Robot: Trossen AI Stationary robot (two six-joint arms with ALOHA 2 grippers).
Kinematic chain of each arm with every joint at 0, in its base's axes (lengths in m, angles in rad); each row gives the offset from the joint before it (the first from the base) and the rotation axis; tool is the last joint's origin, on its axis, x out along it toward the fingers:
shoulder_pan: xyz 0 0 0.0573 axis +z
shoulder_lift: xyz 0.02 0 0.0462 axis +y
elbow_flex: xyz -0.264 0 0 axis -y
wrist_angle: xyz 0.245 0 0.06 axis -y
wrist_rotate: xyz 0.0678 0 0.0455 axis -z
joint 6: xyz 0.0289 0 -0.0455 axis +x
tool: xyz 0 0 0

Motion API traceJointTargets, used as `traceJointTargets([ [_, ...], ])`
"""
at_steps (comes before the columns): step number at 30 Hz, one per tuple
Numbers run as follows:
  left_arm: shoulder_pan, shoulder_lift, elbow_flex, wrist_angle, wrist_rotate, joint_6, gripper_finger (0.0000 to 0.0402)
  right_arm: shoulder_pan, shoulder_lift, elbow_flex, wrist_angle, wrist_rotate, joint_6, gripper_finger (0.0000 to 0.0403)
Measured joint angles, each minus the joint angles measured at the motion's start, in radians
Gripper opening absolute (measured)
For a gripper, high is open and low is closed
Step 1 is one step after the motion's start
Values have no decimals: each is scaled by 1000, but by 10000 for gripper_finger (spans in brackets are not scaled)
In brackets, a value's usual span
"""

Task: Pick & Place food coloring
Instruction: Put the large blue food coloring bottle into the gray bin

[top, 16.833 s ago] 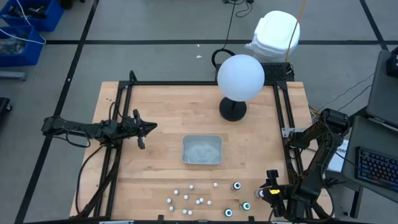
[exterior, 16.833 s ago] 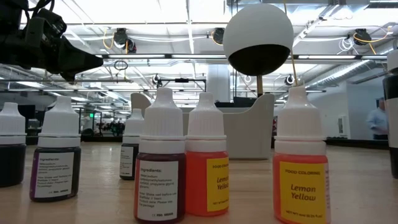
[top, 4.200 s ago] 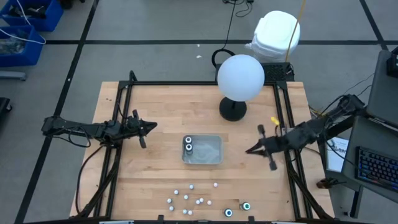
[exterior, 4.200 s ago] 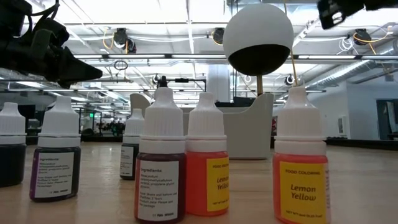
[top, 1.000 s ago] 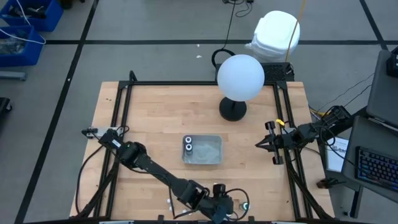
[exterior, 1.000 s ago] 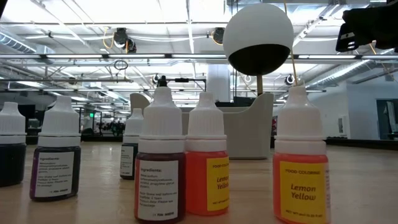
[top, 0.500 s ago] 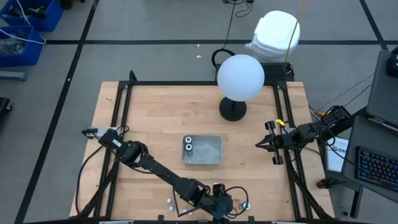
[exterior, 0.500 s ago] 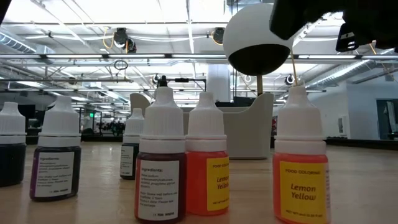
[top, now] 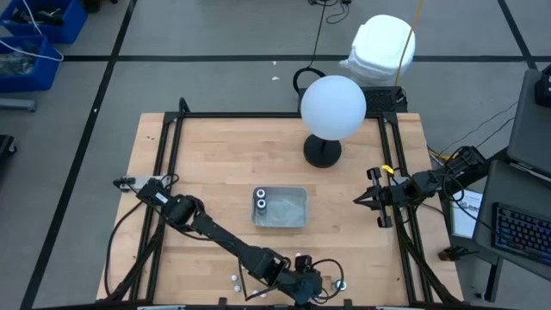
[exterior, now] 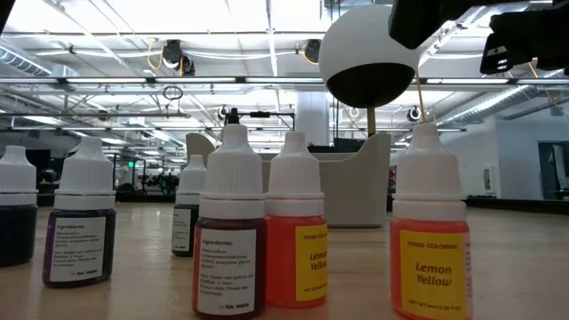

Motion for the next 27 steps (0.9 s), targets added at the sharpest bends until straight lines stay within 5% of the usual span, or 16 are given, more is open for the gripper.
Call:
traceJointTargets([
  [8, 0, 0, 0, 0, -9, 31, 276, 0, 0, 0, -23, 2, 0, 0],
  [27, 6, -2, -103, 195, 69, 13, 148, 0, 0, 0, -23, 4, 0, 0],
])
